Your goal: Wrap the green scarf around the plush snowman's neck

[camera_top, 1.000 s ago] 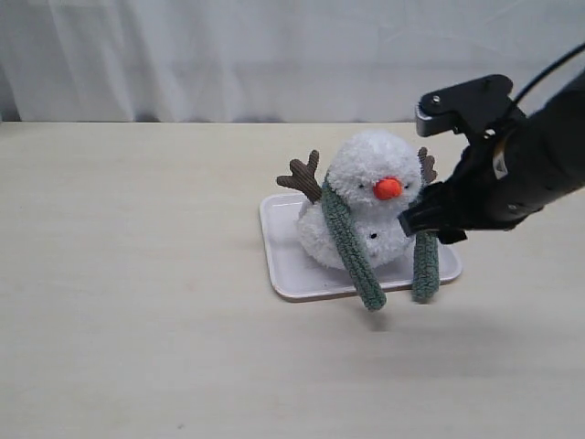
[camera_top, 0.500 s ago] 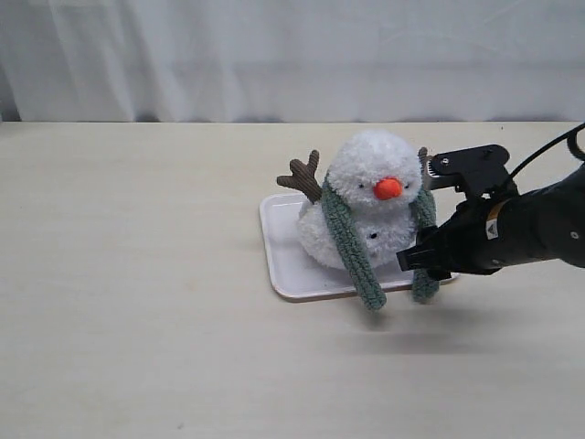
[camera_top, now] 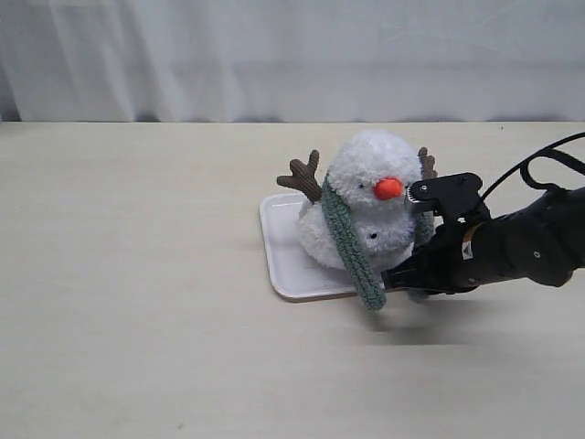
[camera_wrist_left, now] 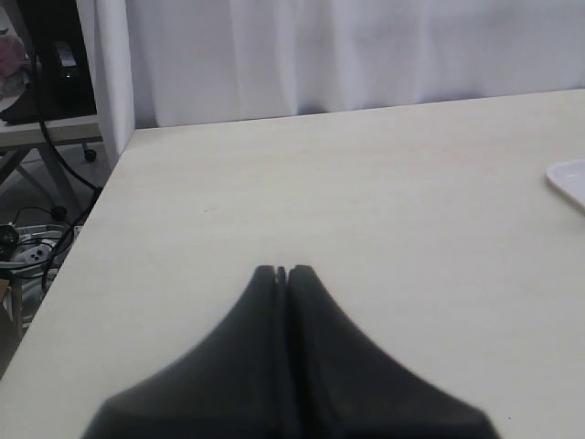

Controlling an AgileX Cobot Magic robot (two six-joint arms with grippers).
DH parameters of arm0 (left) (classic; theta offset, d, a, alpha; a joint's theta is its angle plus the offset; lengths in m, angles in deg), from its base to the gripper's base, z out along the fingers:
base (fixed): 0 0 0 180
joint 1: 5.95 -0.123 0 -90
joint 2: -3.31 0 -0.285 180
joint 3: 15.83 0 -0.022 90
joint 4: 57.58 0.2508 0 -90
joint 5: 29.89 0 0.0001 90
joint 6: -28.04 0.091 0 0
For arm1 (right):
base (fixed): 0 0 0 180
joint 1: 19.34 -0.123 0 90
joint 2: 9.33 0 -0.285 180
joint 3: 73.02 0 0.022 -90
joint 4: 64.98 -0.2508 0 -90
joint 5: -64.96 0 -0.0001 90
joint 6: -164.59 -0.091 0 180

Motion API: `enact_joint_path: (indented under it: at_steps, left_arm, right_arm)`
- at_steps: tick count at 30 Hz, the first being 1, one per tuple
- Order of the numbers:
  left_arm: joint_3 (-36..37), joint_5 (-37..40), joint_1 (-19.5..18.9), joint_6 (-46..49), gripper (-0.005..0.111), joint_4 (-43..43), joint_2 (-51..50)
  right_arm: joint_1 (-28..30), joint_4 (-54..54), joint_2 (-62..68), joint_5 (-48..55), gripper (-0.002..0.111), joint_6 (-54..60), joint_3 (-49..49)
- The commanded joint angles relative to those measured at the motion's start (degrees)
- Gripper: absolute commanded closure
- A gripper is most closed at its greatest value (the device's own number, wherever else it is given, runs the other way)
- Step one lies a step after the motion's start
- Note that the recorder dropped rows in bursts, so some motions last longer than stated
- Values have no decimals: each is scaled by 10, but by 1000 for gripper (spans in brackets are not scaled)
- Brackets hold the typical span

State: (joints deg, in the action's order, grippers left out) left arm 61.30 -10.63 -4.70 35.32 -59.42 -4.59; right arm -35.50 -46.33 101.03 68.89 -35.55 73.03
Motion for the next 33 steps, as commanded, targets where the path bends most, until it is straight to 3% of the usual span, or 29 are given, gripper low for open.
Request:
enact_joint_path:
  at_steps: [1,11,23,26,33]
  left_arm:
    - [1,-7,1,0,107,-4,1]
    - [1,-7,1,0,107,-4,1]
    - [1,-7,1,0,107,-4,1]
    - [1,-7,1,0,107,-4,1]
    - [1,-7,1,0,107,-4,1]
  right_arm:
    - [4,5,0,0,102,-1,0]
    - [0,-7,-76,51,104,-1,0]
    - [-2,-110,-134,143,104,4,0]
    - [-13,-135,-134,158,104,41,0]
    - [-26,-331,-134,194,104,247,24]
